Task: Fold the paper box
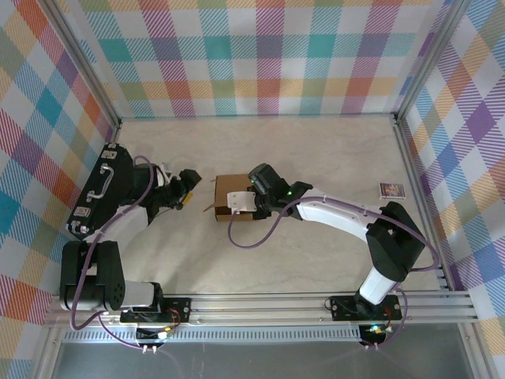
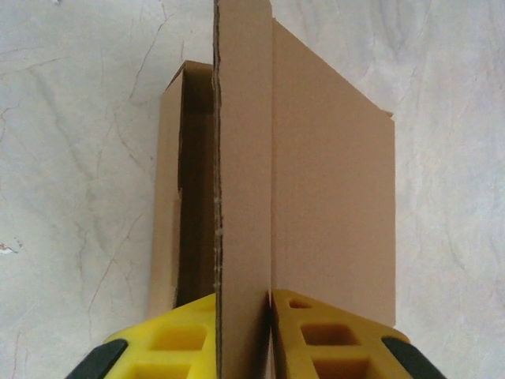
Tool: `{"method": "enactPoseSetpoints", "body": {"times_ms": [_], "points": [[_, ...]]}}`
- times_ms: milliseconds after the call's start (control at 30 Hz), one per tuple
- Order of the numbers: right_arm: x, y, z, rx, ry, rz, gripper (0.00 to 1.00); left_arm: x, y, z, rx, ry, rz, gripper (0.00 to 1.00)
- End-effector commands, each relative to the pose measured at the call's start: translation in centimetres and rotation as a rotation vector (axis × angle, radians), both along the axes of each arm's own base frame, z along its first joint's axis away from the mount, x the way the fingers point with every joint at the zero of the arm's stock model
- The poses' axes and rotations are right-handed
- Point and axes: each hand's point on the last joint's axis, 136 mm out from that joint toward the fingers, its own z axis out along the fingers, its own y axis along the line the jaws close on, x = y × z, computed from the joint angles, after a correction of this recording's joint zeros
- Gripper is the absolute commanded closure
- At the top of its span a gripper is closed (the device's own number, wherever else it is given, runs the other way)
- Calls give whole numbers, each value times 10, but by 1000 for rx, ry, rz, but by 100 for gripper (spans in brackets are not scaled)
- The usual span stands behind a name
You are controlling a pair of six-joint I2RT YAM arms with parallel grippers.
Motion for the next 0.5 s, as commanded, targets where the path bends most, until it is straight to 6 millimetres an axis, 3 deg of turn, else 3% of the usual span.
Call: {"method": "enactPoseSetpoints", "body": {"times_ms": [0, 67, 200, 367, 467], "points": [[-3, 1, -20, -32, 5, -10, 78, 10, -22, 16, -24, -51, -92, 15], [-4, 4, -24, -34, 9, -7, 77, 11, -42, 8, 3, -29, -181, 16], [-7, 6, -27, -27, 15, -7, 73, 0, -70, -31, 92, 66, -294, 23], [-12, 5, -28, -19, 35, -6, 69, -9, -62, -69, 201, 158, -315, 29], [-14, 5, -29, -17, 45, -11, 64, -12, -64, -82, 195, 195, -335, 41]]}}
